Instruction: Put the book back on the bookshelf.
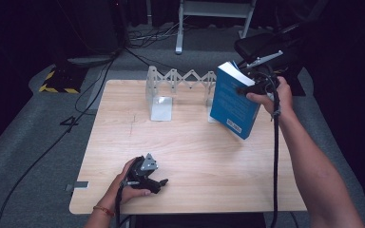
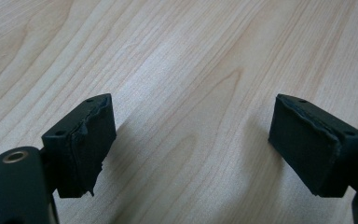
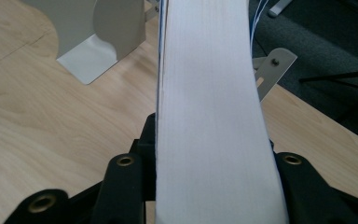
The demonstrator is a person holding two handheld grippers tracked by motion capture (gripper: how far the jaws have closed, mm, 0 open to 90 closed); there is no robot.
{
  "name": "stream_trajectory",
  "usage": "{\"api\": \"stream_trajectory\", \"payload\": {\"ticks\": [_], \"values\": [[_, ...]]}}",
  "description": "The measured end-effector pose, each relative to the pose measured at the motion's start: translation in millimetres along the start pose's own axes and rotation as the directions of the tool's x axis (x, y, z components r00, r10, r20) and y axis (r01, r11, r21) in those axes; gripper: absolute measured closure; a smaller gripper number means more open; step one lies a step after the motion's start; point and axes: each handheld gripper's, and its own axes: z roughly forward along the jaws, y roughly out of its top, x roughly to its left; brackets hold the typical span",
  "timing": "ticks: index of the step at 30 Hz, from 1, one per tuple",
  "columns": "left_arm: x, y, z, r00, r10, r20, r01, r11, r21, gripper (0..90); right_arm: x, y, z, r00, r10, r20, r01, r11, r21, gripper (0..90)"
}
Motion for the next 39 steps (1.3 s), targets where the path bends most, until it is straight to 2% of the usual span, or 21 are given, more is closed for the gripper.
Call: {"api": "stream_trajectory", "payload": {"ticks": [3, 4, 7, 12, 17, 21, 24, 30, 34, 39], "values": [[0.0, 0.0, 0.0, 1.0, 0.001, 0.001, -0.001, 1.0, 0.0, 15.0, -1.9, 9.5, 5.5, 0.9992, 0.027, 0.031, -0.026, 1.0, -0.01, 61.2], [0.0, -0.1, 0.0, 1.0, 0.002, 0.001, -0.002, 1.0, 0.0, 15.0, -4.4, 14.0, 9.2, 0.997, 0.06, 0.049, -0.059, 0.998, -0.016, 61.2], [-0.4, -0.6, -0.4, 1.0, 0.006, 0.003, -0.006, 1.0, -0.001, 15.1, -6.8, 21.2, 17.3, 0.9929, 0.093, 0.075, -0.092, 0.996, -0.021, 61.1], [-0.5, -0.8, -0.7, 1.0, 0.007, 0.004, -0.007, 1.0, 0.0, 15.1, -6.3, 29.9, 33.2, 0.991, 0.109, 0.078, -0.108, 0.994, -0.016, 61.1], [-0.6, -0.8, -0.8, 1.0, 0.008, 0.005, -0.008, 1.0, 0.001, 15.1, -11.0, 31.8, 50.3, 0.9832, 0.151, 0.102, -0.148, 0.988, -0.034, 61.2], [-0.6, -0.8, -0.8, 0.9999, 0.009, 0.005, -0.009, 1.0, 0.001, 15.1, -14.7, 30.9, 57.0, 0.9744, 0.195, 0.111, -0.191, 0.981, -0.046, 61.1], [-0.6, -0.8, -0.8, 0.9999, 0.009, 0.005, -0.009, 1.0, 0.001, 15.1, -14.4, 30.0, 61.6, 0.9719, 0.199, 0.127, -0.195, 0.98, -0.042, 61.0], [-0.6, -0.8, -0.8, 0.9999, 0.009, 0.005, -0.009, 1.0, 0.001, 15.1, -17.0, 23.3, 66.5, 0.969, 0.22, 0.113, -0.215, 0.975, -0.055, 60.9], [-0.6, -0.8, -0.8, 1.0, 0.008, 0.005, -0.008, 1.0, 0.001, 15.1, -19.4, 18.9, 65.9, 0.964, 0.24, 0.114, -0.235, 0.97, -0.061, 60.4], [-0.7, -0.7, -0.8, 0.9999, 0.011, 0.002, -0.011, 0.9999, 0.001, 15.0, -23.3, 9.6, 63.6, 0.9645, 0.25, 0.086, -0.244, 0.967, -0.069, 59.7]]}}
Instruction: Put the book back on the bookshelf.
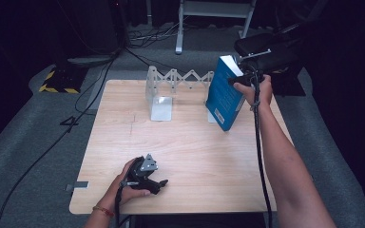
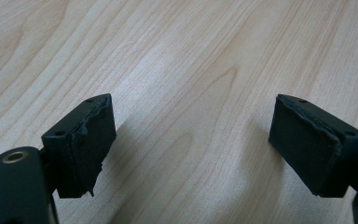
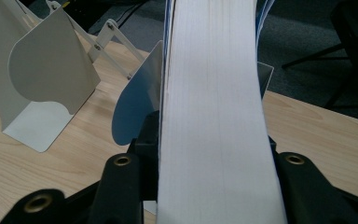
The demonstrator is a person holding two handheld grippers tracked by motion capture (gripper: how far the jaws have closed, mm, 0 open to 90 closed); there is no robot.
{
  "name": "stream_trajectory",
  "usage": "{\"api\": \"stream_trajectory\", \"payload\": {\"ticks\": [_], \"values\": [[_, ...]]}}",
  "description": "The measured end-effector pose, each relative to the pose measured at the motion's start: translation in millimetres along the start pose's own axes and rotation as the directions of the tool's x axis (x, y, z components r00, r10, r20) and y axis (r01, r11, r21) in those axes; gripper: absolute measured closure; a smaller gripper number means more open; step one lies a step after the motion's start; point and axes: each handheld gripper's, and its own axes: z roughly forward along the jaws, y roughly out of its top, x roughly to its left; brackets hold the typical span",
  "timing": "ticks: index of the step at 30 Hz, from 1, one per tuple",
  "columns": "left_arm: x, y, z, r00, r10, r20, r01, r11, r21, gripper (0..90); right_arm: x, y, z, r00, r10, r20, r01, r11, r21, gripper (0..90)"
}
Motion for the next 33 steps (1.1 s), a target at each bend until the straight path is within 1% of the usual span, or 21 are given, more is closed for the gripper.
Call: {"api": "stream_trajectory", "payload": {"ticks": [9, 19, 23, 27, 30, 32, 33], "values": [[-0.3, -0.1, 0.1, 1.0, -0.002, -0.002, 0.002, 1.0, -0.002, 15.0, -1.3, -5.1, -4.6, 0.9996, -0.028, 0.007, 0.028, 1.0, 0.003, 58.2], [-0.3, -0.1, 0.1, 1.0, -0.001, -0.003, 0.001, 1.0, -0.001, 15.0, -1.8, -8.5, -8.7, 0.9992, -0.037, -0.014, 0.037, 0.999, 0.012, 56.6], [-0.3, -0.1, 0.1, 1.0, -0.001, -0.003, 0.001, 1.0, -0.002, 15.0, -0.9, -11.0, -11.8, 0.9979, -0.063, -0.013, 0.063, 0.998, 0.024, 55.3], [-0.2, -0.1, 0.1, 1.0, -0.001, -0.002, 0.001, 1.0, -0.001, 15.0, -1.4, -15.2, -18.7, 0.9962, -0.085, -0.019, 0.085, 0.996, 0.018, 54.1], [-0.2, -0.1, 0.1, 1.0, -0.001, -0.002, 0.001, 1.0, -0.001, 15.0, -3.1, -18.8, -22.1, 0.9965, -0.077, -0.034, 0.078, 0.997, 0.019, 53.5], [-0.2, -0.1, 0.2, 1.0, -0.001, -0.002, 0.001, 1.0, -0.002, 15.0, -3.7, -21.2, -24.0, 0.9951, -0.091, -0.037, 0.092, 0.996, 0.019, 52.9], [-0.2, -0.1, 0.1, 1.0, -0.001, -0.002, 0.001, 1.0, -0.001, 15.0, -3.7, -22.2, -24.9, 0.9952, -0.09, -0.039, 0.091, 0.996, 0.019, 52.7]]}}
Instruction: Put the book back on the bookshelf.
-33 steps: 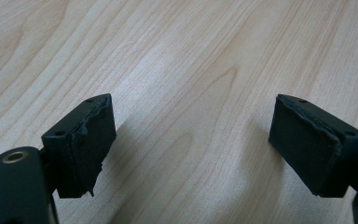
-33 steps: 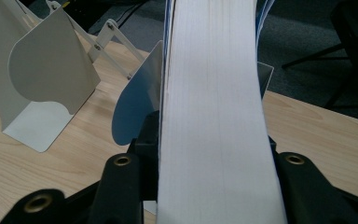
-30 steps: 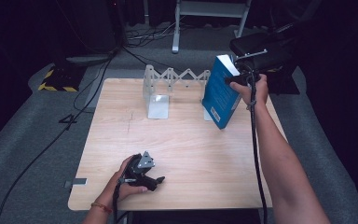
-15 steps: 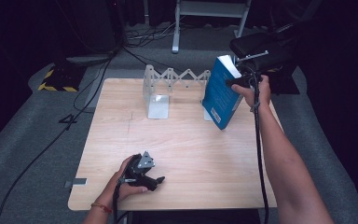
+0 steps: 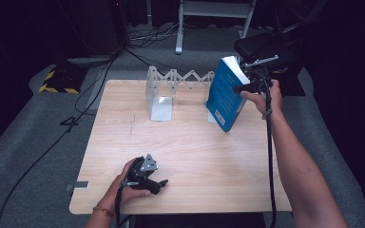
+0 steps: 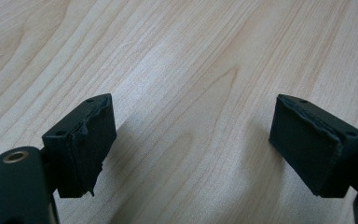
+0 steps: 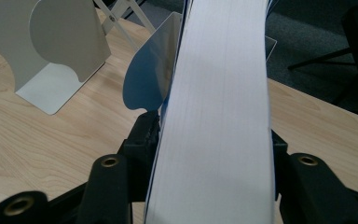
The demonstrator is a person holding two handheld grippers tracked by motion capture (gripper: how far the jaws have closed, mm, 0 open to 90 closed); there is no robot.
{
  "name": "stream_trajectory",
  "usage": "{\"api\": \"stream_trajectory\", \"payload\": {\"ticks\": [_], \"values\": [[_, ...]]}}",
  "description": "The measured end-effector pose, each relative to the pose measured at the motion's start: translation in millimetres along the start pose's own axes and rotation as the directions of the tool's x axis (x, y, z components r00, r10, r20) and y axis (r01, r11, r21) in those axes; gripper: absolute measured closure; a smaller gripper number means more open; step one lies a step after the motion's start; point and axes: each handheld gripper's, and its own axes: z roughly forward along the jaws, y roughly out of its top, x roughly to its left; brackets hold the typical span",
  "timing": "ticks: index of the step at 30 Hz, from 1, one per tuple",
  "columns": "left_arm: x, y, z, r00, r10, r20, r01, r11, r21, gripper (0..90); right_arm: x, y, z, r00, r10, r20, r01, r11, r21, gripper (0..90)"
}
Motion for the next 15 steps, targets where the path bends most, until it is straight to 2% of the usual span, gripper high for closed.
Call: {"api": "stream_trajectory", "payload": {"ticks": [7, 11, 15], "values": [[0.0, 0.0, 0.1, 1.0, -0.001, 0.0, 0.001, 1.0, 0.0, 15.0, 1.1, -8.1, -6.1, 0.9993, -0.037, -0.012, 0.037, 0.999, 0.014, 51.0], [0.0, 0.0, 0.0, 1.0, 0.0, -0.001, 0.0, 1.0, 0.0, 15.0, 0.8, -11.2, -7.9, 0.9991, -0.035, -0.022, 0.035, 0.999, 0.015, 49.9], [-0.1, 0.0, 0.1, 1.0, -0.001, 0.0, 0.001, 1.0, -0.001, 15.0, 1.1, -15.7, -9.4, 0.9981, -0.056, -0.024, 0.056, 0.998, 0.018, 47.9]]}}
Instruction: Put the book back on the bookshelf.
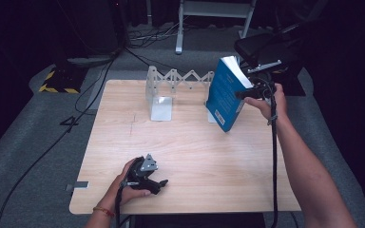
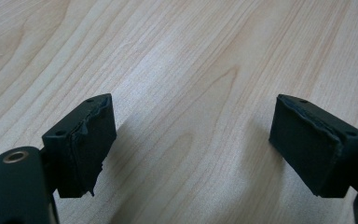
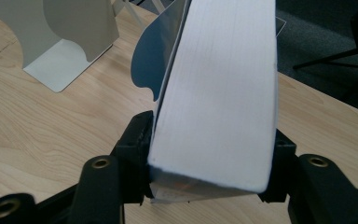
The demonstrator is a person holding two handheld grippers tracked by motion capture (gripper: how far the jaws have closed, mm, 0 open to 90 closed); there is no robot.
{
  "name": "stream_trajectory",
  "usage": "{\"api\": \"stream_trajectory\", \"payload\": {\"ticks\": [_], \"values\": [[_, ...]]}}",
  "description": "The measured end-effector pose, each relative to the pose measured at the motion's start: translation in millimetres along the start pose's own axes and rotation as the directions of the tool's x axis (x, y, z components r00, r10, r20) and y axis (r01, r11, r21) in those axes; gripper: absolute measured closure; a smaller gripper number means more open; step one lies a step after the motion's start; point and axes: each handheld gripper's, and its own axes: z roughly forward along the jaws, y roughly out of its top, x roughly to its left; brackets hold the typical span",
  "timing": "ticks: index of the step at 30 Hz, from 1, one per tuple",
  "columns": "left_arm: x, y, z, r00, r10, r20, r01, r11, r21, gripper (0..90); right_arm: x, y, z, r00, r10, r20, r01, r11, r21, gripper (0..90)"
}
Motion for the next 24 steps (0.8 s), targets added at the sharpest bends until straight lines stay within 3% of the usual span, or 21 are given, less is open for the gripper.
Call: {"api": "stream_trajectory", "payload": {"ticks": [12, 24], "values": [[-0.2, 0.1, 0.1, 1.0, -0.001, -0.002, 0.001, 1.0, 0.0, 14.9, -2.7, -20.1, -1.9, 0.9994, -0.025, -0.023, 0.025, 1.0, -0.006, 40.3], [-0.2, 0.1, 0.1, 1.0, -0.001, -0.002, 0.001, 1.0, 0.0, 14.9, -7.0, -49.1, -8.5, 0.9929, -0.114, -0.034, 0.114, 0.993, -0.013, 36.0]]}}
